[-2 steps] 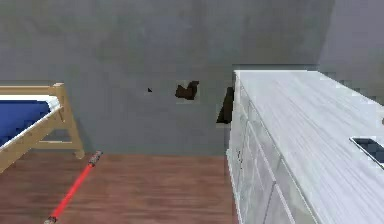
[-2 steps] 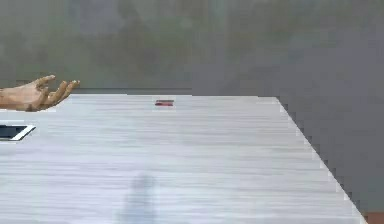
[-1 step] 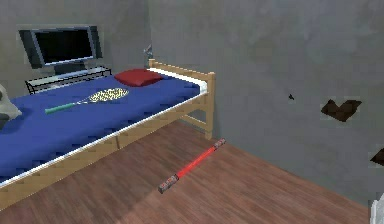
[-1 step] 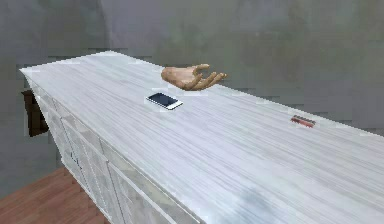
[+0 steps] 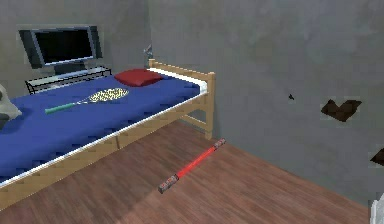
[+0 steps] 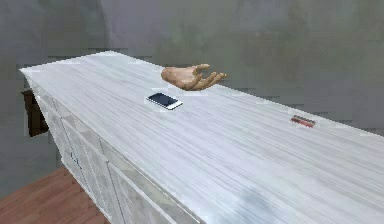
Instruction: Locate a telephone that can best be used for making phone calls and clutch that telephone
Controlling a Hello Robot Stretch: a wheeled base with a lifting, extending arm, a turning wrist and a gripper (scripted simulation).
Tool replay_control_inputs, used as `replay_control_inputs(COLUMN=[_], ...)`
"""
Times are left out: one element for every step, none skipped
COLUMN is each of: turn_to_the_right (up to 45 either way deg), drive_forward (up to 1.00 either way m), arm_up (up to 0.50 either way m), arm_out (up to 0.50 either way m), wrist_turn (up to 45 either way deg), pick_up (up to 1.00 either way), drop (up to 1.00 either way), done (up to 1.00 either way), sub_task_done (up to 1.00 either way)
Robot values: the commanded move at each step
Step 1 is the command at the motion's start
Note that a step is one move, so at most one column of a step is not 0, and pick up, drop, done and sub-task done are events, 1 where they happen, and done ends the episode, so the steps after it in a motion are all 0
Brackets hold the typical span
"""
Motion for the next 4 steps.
replay_control_inputs(turn_to_the_right=[0.0, 0.0, 0.0, 0.0], drive_forward=[0.00, 0.00, 0.00, 0.00], arm_up=[0.38, 0.00, 0.00, 0.00], arm_out=[0.00, 0.50, 0.00, 0.00], wrist_turn=[0.0, 0.0, 45.0, 45.0], pick_up=[0.00, 0.00, 0.00, 0.00], drop=[0.00, 0.00, 0.00, 0.00], done=[0.00, 0.00, 0.00, 0.00], sub_task_done=[0.00, 0.00, 0.00, 0.00])
